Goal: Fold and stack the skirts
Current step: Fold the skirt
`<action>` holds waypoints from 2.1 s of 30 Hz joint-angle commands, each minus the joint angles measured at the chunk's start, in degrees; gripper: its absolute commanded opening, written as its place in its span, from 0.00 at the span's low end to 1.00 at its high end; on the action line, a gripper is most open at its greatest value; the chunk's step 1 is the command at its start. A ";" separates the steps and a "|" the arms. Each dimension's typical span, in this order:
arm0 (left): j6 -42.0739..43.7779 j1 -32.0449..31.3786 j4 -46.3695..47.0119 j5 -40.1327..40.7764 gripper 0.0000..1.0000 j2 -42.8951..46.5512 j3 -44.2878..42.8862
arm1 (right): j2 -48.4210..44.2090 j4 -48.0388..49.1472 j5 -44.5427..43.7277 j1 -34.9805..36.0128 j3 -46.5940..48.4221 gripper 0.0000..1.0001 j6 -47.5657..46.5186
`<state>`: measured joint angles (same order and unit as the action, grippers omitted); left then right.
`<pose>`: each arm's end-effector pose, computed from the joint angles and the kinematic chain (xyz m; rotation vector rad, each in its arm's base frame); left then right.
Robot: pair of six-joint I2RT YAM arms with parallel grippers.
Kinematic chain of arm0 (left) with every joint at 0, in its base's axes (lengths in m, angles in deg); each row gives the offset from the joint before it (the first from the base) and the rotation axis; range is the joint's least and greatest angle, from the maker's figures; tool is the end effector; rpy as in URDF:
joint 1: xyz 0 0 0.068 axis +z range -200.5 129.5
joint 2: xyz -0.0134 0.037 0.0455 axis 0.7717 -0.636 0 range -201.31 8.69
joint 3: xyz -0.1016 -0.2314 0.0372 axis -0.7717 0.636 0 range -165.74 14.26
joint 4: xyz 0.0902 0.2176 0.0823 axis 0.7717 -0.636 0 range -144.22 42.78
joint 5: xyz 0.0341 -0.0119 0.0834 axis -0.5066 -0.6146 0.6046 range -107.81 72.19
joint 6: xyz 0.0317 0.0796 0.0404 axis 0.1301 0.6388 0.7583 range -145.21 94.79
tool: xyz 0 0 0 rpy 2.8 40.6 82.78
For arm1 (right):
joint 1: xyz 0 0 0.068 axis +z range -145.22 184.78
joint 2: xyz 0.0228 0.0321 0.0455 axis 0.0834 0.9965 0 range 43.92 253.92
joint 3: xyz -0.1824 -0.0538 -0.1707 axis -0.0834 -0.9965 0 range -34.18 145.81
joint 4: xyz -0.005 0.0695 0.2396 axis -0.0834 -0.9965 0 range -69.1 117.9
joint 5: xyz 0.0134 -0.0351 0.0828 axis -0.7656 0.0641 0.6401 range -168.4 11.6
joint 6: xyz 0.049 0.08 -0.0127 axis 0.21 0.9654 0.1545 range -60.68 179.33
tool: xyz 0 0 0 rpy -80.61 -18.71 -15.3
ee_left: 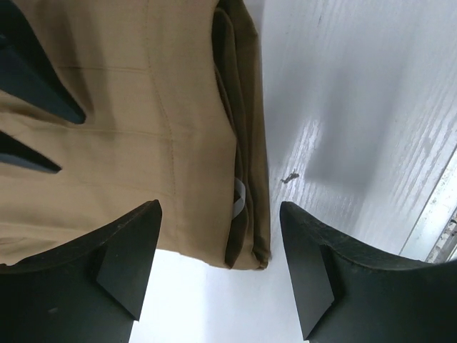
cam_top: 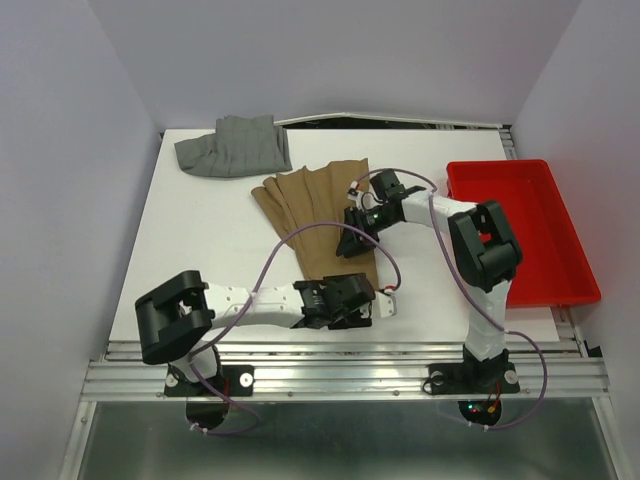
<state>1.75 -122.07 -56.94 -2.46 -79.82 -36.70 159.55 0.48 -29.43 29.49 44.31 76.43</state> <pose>0.1292 -0.3159 0.1505 1.7035 1.6312 -0.0562 0.3398 0.2274 0.1254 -0.4584 2.6906 1.3736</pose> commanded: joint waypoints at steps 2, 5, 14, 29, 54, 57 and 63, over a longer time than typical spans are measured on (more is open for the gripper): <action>0.99 -0.50 2.42 -1.46 0.77 -2.37 0.07 | 4.41 0.61 -2.30 -0.45 1.13 0.47 -2.25; 0.99 -0.50 2.68 -1.21 0.76 -4.47 -0.19 | 5.83 0.61 -3.79 -0.45 0.52 0.45 -3.03; 0.11 -0.41 3.74 4.85 0.57 -11.15 0.95 | 9.43 0.00 -8.62 -0.45 -1.15 0.41 -5.06; 0.64 0.47 -14.44 -8.55 0.00 -4.31 -9.94 | 6.63 -1.67 -7.57 -0.45 -2.20 0.40 -7.60; 0.90 6.44 -42.31 -38.47 0.00 -2.45 -40.00 | 18.22 -13.63 -10.30 0.16 26.56 0.44 -26.68; 4.32 9.77 -43.90 -36.10 0.00 -3.86 -43.07 | 18.22 -12.22 -8.12 0.69 22.76 0.37 -26.86; 11.79 16.45 -43.55 -30.83 0.00 -8.42 -47.29 | 16.38 -12.13 -3.55 1.22 16.78 0.26 -27.12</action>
<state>7.61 -108.41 -99.43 -36.40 -86.27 -79.71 176.10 -9.40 -32.56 29.69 64.88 51.58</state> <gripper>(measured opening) 0.044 0.280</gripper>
